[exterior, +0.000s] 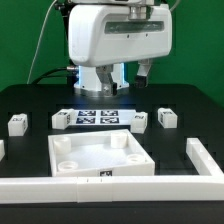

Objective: Assemble one leg

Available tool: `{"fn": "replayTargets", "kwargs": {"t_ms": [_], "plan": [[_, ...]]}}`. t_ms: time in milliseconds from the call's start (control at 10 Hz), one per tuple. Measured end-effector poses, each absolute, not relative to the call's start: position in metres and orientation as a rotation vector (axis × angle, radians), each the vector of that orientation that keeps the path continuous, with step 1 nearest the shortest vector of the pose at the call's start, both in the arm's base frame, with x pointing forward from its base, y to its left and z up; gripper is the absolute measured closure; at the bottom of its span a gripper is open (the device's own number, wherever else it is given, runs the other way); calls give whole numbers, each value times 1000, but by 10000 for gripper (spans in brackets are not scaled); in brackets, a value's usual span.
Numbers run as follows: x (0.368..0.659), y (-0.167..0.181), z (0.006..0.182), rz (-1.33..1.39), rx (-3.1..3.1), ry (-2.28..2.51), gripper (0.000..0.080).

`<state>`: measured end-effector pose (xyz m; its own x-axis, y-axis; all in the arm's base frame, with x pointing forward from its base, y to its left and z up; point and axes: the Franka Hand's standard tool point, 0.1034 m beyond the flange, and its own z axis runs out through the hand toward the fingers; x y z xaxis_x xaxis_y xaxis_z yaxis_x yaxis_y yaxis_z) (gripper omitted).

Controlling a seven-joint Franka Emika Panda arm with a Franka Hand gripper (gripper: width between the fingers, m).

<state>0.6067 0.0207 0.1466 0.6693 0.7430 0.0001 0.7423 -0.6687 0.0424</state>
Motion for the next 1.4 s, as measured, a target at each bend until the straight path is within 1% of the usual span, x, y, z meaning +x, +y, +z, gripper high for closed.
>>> {"fn": "replayTargets", "kwargs": {"t_ms": [100,200,400,500,600,1000,1100,1200,1400], "plan": [[606,20,146,26,2834,1265,150],[604,18,140,62,2751,1412,150],[588,11,121,46,2618,1653,150],[585,9,114,33,2541,1775,150],[581,8,111,22,2523,1809,150],[581,8,111,23,2540,1785,150],[579,2,105,50,2390,1959,150],[569,-3,96,40,2291,2074,150],[561,-4,87,6,2085,2274,150]]}}
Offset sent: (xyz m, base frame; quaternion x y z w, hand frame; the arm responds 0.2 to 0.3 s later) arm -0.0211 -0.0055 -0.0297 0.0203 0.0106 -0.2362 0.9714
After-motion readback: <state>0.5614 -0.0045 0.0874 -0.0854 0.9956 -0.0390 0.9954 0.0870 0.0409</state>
